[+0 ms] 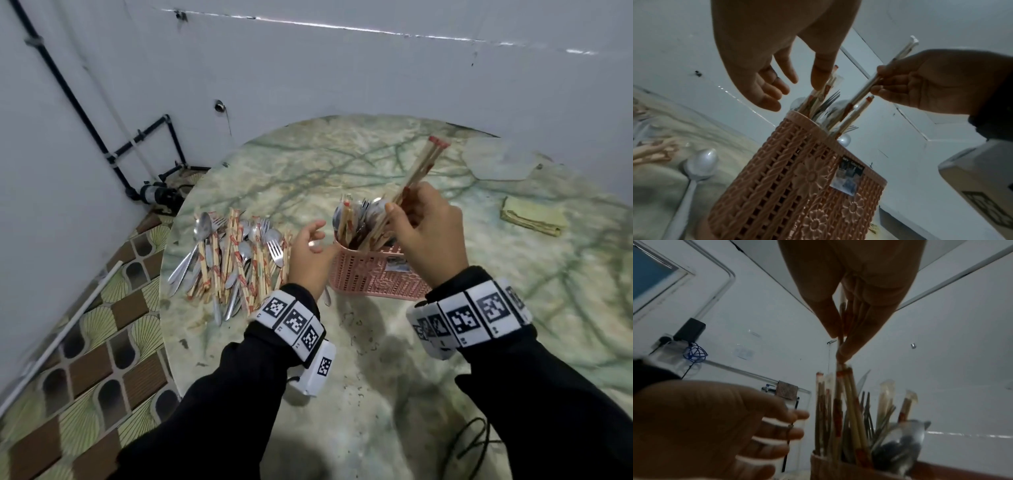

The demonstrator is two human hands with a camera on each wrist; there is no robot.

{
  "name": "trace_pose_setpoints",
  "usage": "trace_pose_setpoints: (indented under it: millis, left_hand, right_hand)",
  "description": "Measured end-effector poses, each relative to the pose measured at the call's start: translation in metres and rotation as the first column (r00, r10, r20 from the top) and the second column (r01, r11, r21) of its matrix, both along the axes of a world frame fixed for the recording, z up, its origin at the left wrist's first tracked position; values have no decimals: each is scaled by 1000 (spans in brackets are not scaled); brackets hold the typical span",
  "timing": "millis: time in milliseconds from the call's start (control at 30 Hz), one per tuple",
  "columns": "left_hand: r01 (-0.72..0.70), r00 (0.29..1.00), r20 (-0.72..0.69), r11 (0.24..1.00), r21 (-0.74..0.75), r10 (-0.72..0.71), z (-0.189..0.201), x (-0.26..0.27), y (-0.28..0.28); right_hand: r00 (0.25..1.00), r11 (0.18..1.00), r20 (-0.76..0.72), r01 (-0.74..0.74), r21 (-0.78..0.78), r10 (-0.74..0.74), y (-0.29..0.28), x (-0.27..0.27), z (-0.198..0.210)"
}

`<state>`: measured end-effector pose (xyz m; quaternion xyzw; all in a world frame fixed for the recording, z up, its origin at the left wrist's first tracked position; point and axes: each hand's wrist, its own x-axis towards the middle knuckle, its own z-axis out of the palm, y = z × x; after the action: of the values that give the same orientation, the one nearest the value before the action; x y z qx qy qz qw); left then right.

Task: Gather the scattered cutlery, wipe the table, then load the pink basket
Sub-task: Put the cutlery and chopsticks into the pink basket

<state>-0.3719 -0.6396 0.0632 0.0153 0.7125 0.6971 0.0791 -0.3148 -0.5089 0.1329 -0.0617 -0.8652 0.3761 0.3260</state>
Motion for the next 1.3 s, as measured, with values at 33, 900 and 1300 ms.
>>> trace_pose_setpoints:
  millis: [33, 900, 1300]
  left_hand:
    - [28, 999, -45, 999, -25, -29, 2, -2, 1]
    - [184, 881, -376, 939, -290, -289, 3, -57, 10]
    - [129, 846, -410, 877, -462, -341, -6, -63, 14]
  right_hand:
    - [1000, 1000, 20, 5, 25, -6, 0, -3, -2]
    - [931, 810, 243, 85, 580, -271, -4, -24, -48]
    - [947, 987, 282, 136, 88, -156, 15, -2, -48]
